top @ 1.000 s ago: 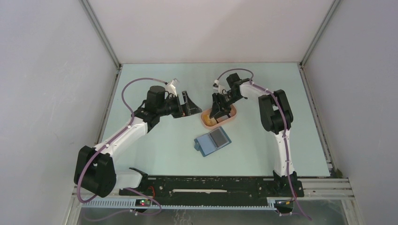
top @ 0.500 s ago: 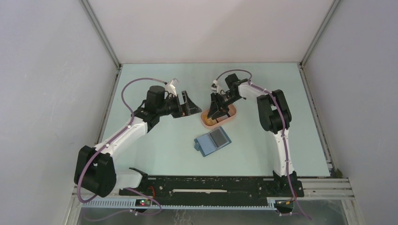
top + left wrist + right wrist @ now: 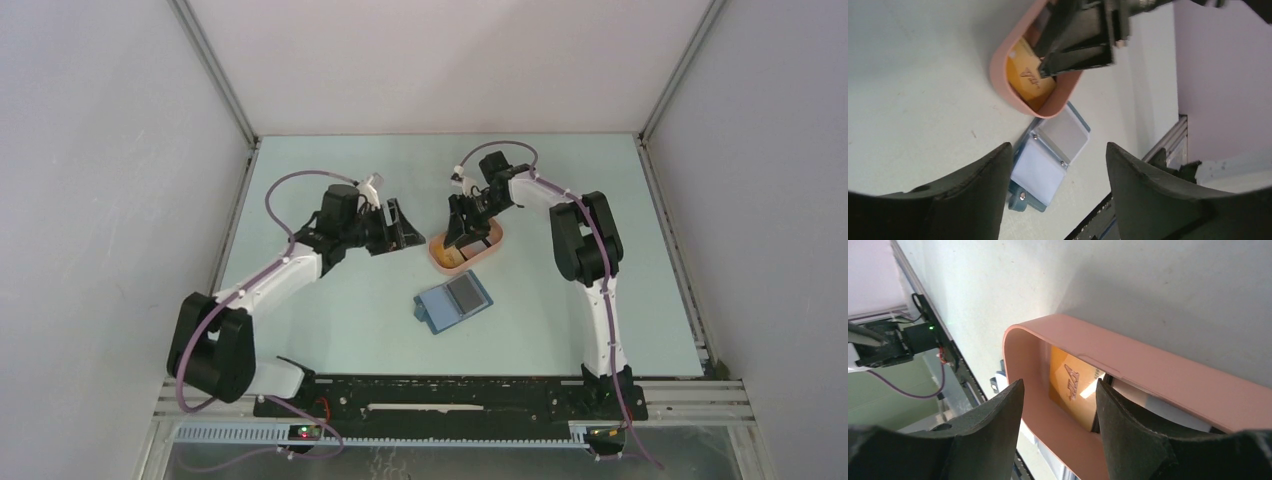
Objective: Put the credit cards into the card holder
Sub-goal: Pick up the credit card from the storage box.
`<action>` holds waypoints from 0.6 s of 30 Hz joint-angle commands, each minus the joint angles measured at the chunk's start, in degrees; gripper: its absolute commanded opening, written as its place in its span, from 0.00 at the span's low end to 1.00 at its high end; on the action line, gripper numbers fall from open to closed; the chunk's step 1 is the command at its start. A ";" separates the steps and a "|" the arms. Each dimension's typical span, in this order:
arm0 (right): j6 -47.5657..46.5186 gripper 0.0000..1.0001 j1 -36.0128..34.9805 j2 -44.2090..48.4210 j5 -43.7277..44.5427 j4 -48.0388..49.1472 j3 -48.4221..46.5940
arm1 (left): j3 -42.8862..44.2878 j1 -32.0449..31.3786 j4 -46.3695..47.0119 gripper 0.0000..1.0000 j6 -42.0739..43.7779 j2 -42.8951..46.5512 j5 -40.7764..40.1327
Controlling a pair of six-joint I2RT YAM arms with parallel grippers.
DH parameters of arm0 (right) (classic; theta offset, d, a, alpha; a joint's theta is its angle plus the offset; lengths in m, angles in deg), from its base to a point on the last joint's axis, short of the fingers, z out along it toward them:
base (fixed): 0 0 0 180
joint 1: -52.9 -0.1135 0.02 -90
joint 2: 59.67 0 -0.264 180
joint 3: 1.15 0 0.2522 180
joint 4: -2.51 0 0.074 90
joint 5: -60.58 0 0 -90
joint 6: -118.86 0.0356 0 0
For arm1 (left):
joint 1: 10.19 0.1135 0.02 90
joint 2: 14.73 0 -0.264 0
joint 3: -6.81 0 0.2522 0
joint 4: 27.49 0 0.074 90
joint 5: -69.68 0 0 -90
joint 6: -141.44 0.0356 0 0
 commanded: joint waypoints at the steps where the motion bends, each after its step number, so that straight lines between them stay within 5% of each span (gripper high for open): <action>1: -3.35 0.64 0.08 4.10 5.96 1.90 0.95 | 3.44 -0.28 -2.89 0.69 -1.34 -4.06 -5.43; 13: -4.69 0.63 0.01 3.45 5.31 2.93 2.93 | 2.30 -4.40 8.55 0.67 -11.32 -15.22 -12.63; 18: -4.53 0.62 -0.30 3.24 4.46 2.75 3.07 | 4.03 -6.81 9.09 0.58 -11.41 -19.33 -15.33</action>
